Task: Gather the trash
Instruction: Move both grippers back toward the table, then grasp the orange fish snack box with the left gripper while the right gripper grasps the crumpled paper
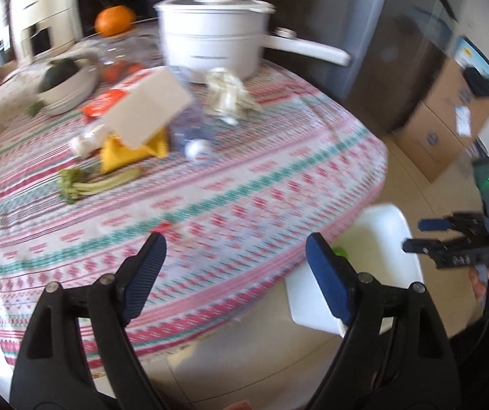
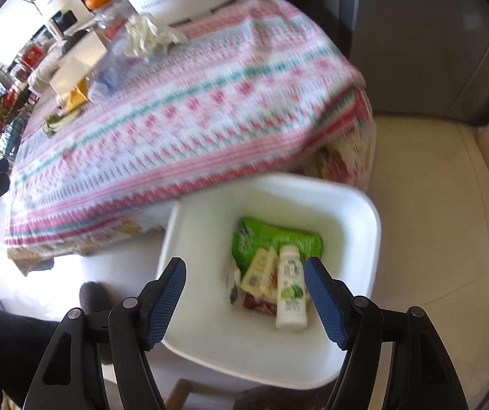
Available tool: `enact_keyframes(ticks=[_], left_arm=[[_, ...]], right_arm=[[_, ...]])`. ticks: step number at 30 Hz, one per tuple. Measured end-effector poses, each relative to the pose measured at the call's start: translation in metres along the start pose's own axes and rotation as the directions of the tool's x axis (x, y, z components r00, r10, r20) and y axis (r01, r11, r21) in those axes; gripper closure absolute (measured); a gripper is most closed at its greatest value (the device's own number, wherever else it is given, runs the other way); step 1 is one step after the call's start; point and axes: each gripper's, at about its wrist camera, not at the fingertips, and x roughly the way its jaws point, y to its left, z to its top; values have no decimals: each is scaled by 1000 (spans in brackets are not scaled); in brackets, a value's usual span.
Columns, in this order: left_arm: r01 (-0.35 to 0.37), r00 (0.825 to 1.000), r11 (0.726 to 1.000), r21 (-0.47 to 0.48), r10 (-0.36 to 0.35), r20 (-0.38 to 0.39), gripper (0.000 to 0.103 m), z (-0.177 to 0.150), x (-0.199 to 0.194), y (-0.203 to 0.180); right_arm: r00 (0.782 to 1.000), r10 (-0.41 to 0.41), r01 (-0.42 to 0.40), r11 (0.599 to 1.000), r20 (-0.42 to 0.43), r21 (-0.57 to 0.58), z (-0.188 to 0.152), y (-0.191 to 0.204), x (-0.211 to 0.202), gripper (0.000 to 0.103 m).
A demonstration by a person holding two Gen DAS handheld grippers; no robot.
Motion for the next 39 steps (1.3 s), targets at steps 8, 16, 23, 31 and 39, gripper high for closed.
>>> enact_keyframes(ticks=[8, 16, 23, 31, 39], left_arm=[[-56, 997, 971, -233, 67, 37, 19, 26, 16, 71], [23, 996, 921, -388, 13, 89, 23, 69, 39, 124], [72, 996, 852, -519, -38, 76, 30, 89, 80, 146], [202, 979, 724, -660, -145, 140, 59, 84, 107, 165], [257, 963, 781, -570, -154, 223, 96, 95, 82, 147]], right_arm=[[996, 2, 1, 1000, 84, -30, 36, 35, -5, 26], [992, -31, 36, 999, 125, -38, 61, 50, 1, 26], [991, -62, 68, 996, 122, -50, 69, 48, 9, 26], [992, -73, 77, 996, 104, -40, 67, 38, 15, 26], [992, -77, 80, 996, 99, -26, 64, 34, 16, 26]])
